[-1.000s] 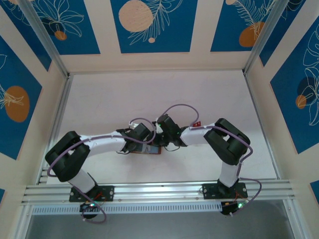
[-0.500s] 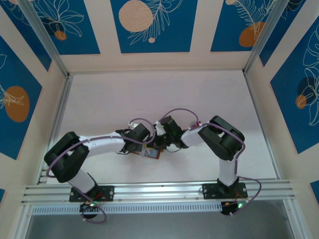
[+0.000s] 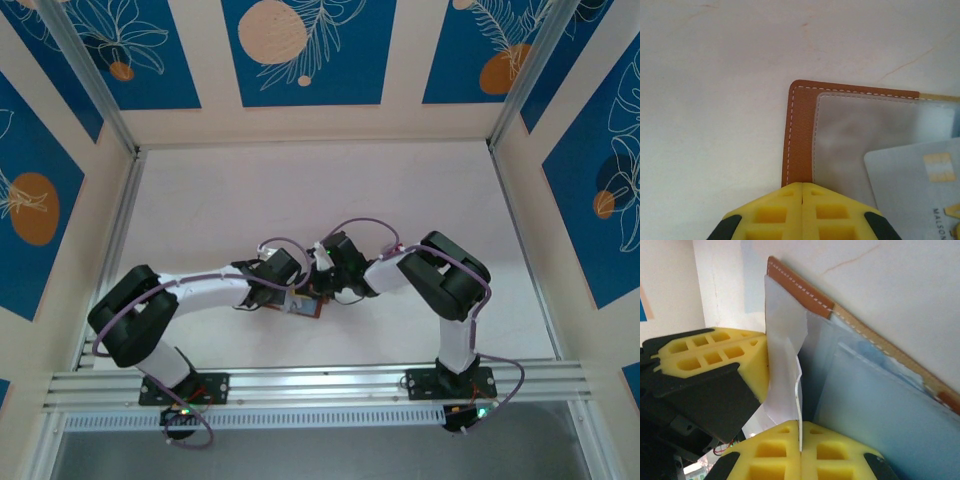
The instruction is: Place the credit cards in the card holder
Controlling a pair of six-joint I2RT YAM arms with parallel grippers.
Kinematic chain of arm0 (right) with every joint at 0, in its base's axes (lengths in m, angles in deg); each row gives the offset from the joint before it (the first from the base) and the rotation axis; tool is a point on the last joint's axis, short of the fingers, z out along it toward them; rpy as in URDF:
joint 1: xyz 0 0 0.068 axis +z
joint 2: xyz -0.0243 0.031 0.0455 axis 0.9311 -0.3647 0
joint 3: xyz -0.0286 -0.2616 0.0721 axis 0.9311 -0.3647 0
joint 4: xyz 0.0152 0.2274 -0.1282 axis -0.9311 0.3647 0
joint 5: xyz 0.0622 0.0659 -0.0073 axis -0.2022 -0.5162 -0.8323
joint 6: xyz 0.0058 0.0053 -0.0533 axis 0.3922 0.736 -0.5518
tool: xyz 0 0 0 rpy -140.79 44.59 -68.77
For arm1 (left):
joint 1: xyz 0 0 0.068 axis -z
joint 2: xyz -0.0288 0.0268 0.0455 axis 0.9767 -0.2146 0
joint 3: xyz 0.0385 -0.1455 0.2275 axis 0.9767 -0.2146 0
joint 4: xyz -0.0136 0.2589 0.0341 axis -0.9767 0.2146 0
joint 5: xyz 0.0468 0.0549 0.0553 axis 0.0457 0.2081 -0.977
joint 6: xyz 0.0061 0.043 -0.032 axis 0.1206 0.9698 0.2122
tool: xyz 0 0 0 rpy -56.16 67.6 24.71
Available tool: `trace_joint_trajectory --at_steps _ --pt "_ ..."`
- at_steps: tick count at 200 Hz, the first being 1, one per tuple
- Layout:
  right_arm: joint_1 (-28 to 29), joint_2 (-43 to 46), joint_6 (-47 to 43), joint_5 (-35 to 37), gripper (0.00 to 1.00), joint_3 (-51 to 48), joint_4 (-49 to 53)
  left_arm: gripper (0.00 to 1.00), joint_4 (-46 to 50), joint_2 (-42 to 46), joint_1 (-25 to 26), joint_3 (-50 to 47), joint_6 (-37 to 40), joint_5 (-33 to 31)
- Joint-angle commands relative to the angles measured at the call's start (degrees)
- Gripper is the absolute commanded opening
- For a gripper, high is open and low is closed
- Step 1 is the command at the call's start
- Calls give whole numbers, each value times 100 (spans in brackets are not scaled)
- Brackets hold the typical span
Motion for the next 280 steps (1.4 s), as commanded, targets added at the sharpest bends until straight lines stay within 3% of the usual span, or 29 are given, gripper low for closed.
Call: trace_joint_trajectory --at_steps 1,153,167,186,226,258,280 --pt "-156 -26 144 820 0 -73 627 4 -31 -252 -2 -281 -67 714" --pt "426 -238 468 1518 0 207 895 5 -161 -376 -7 -254 -88 818" --pt "456 -112 302 1576 7 209 1090 6 -154 -353 -7 -274 -98 799" --pt "466 168 9 1658 25 228 1480 6 -158 -324 -7 -315 -153 782" --pt "476 700 -713 1832 45 953 3412 6 -179 -204 -2 -502 -391 682" --pt "480 597 -1038 2040 48 1691 4815 6 -320 -281 -5 -529 -464 794" --pt "538 728 -1052 2434 42 1795 5125 6 -375 -274 4 -556 -493 824"
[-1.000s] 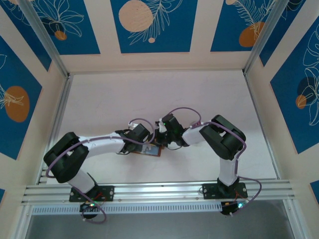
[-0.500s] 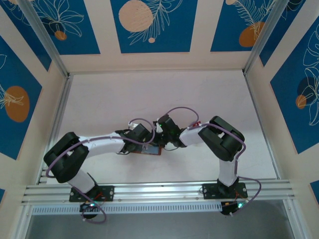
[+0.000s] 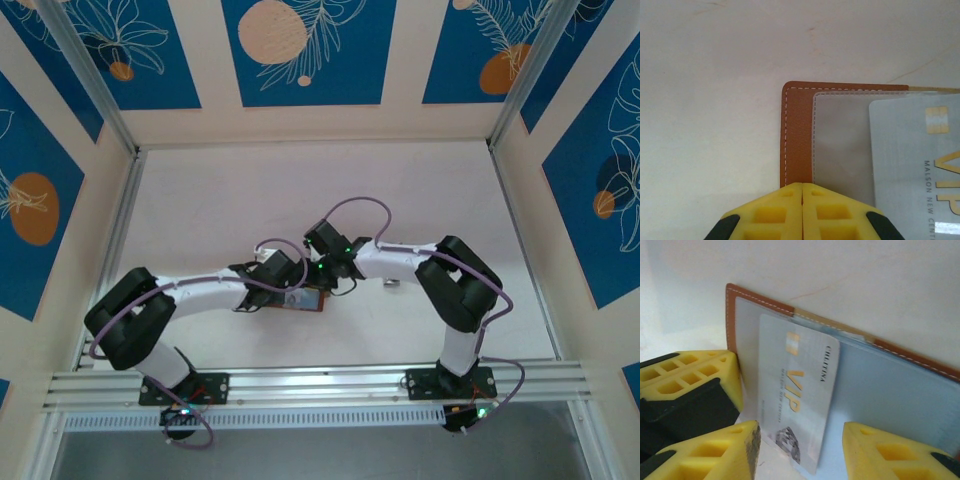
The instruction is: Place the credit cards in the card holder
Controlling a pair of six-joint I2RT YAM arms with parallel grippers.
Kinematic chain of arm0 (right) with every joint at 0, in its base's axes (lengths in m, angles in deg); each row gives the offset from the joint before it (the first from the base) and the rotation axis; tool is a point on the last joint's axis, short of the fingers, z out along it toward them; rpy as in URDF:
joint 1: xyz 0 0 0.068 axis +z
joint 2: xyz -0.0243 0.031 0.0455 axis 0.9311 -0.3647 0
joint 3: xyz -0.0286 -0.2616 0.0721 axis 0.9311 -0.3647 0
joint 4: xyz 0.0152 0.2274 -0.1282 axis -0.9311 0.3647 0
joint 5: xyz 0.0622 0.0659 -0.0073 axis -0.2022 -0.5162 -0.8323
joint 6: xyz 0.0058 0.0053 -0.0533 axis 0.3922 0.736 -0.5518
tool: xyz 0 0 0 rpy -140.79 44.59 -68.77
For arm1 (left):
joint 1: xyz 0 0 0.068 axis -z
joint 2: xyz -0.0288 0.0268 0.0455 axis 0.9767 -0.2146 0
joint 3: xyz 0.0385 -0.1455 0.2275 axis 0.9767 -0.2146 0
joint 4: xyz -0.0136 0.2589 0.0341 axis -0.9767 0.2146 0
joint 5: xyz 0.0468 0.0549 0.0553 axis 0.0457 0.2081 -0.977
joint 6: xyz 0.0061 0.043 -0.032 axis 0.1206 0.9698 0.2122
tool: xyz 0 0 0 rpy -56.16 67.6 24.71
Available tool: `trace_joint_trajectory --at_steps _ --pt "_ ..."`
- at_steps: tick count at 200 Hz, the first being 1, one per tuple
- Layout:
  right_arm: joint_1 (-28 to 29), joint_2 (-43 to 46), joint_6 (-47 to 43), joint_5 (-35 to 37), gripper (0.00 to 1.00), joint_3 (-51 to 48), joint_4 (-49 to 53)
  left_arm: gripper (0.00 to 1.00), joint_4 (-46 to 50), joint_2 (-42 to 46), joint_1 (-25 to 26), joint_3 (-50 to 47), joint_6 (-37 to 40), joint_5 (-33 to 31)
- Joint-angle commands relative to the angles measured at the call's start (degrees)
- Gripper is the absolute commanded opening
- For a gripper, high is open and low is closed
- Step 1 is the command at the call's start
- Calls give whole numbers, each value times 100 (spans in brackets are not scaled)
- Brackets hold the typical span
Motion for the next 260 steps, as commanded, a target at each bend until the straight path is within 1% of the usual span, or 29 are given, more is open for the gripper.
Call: trace_joint_trajectory --at_steps 1,12,25,32,52,79,105,154,260 --pt "96 175 -268 491 42 163 1178 6 -69 -371 7 -346 -183 827" --pt "157 261 -298 594 35 203 1233 6 -65 -381 2 -348 -183 825" --pt "270 304 -380 741 28 342 1371 6 -66 -391 6 -351 -175 819" --pt "319 287 -433 830 22 430 1449 7 -68 -389 6 -355 -175 823" --pt "366 181 -537 988 10 687 1646 7 -93 -395 3 -372 -174 831" --pt "364 -47 -604 1182 0 952 1842 7 -117 -386 3 -380 -165 831" --pt "364 -270 -622 1417 0 1196 2091 7 -116 -374 7 -387 -157 831" --pt "369 -552 -650 1394 0 1404 2160 7 -126 -364 8 -408 -152 831" --pt "464 -852 -633 952 0 1547 1886 7 -149 -337 3 -427 -139 844"
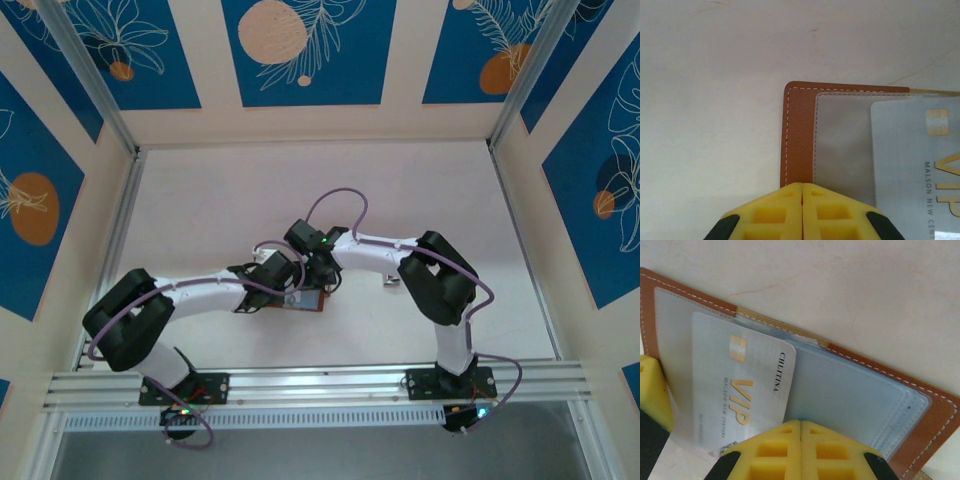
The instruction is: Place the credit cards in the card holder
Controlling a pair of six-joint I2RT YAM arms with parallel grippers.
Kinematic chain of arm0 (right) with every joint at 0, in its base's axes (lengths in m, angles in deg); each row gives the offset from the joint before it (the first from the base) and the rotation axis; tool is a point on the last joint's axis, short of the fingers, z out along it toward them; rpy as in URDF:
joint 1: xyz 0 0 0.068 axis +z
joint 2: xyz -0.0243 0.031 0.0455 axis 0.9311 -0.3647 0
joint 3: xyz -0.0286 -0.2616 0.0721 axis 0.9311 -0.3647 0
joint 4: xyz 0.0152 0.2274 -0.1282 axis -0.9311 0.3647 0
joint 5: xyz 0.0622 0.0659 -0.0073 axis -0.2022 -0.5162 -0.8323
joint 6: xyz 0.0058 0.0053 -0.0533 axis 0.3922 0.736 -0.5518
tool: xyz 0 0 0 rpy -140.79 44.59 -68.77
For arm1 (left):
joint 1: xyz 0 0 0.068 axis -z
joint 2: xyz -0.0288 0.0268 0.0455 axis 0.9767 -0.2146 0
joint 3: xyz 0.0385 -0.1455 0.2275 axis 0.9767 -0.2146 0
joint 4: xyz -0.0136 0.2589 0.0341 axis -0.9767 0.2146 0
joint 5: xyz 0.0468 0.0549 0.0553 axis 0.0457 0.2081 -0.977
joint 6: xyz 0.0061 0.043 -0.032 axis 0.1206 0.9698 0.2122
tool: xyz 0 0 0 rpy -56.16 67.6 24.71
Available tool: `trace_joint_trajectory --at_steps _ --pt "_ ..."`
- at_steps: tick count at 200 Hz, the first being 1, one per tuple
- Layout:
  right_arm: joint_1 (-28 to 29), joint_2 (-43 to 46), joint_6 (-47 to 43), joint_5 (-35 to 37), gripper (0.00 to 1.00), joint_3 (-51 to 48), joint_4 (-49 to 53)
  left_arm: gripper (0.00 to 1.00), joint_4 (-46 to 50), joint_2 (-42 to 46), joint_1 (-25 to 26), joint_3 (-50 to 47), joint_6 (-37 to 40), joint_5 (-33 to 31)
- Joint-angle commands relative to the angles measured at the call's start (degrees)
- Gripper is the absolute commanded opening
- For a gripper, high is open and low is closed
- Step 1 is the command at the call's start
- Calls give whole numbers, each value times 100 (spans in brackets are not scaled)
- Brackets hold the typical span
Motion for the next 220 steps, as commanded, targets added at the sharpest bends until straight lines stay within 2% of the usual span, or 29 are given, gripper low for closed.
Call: trace_joint_trajectory --at_steps 1,74,138,220 --pt "90 -117 -35 -240 0 192 -39 7 -21 -373 7 -335 -36 849" --pt "165 -193 22 -584 0 240 -330 7 -55 -281 2 -410 -54 854" --pt "162 239 -117 76 0 242 340 7 -71 -230 6 -479 -63 809" --pt "127 -151 -86 26 0 288 329 7 -38 -175 7 -521 -80 801"
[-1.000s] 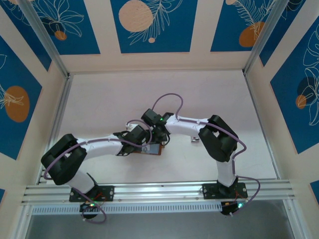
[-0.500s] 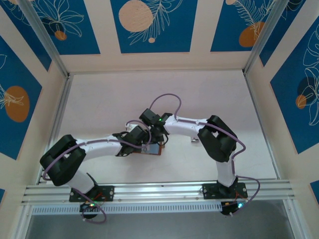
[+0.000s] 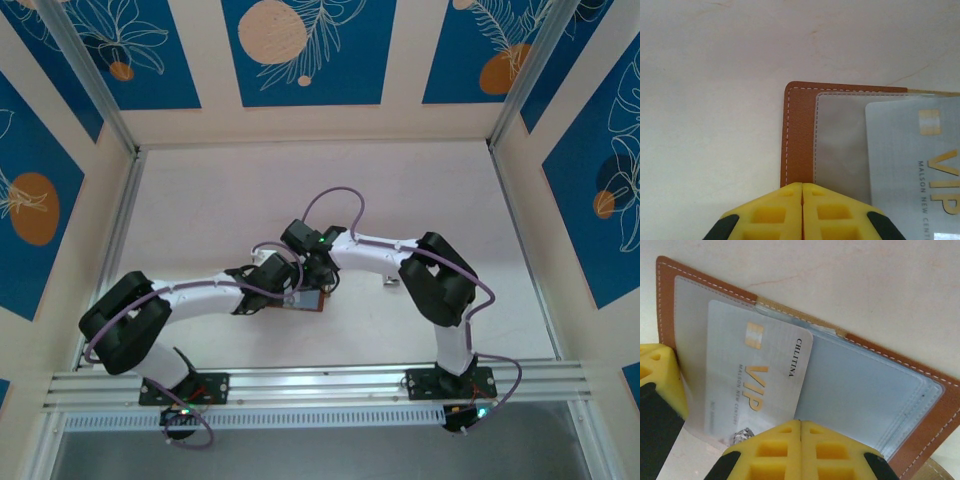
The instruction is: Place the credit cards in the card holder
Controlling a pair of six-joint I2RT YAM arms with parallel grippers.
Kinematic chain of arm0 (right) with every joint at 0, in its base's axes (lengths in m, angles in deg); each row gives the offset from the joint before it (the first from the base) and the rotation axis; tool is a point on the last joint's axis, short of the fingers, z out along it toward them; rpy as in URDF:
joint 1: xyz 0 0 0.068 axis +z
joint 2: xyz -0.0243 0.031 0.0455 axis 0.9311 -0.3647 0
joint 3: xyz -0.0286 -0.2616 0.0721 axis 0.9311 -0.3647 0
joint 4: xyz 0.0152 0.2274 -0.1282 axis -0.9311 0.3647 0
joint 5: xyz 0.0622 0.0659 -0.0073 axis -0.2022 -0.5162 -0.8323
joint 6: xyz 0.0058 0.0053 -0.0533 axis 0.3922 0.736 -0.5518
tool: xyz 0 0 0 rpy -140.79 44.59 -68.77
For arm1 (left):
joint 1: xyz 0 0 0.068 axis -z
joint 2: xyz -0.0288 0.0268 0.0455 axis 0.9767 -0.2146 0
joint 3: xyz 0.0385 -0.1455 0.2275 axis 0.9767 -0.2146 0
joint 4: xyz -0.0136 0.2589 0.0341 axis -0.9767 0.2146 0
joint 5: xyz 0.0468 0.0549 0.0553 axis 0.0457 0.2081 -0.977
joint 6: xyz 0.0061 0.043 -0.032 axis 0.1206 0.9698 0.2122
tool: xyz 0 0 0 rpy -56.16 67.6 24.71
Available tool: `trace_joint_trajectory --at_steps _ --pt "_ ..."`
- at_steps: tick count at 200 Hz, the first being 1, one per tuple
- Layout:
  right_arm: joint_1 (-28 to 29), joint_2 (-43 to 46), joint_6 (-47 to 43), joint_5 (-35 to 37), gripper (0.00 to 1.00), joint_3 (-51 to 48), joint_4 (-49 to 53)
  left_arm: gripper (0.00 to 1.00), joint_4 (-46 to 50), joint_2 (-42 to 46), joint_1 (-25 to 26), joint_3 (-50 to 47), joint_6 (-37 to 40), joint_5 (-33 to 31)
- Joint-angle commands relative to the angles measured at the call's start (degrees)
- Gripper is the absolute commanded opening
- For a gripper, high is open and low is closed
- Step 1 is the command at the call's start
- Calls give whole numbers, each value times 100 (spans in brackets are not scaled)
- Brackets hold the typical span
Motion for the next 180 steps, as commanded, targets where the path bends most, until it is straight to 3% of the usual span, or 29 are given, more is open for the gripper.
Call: trace_joint_trajectory --at_steps 1,180 --pt "23 -153 -47 -26 0 141 133 7 210 -326 4 -327 -76 801" --pt "14 -406 294 -1142 0 -160 -1042 8 265 -47 7 -364 -50 855"
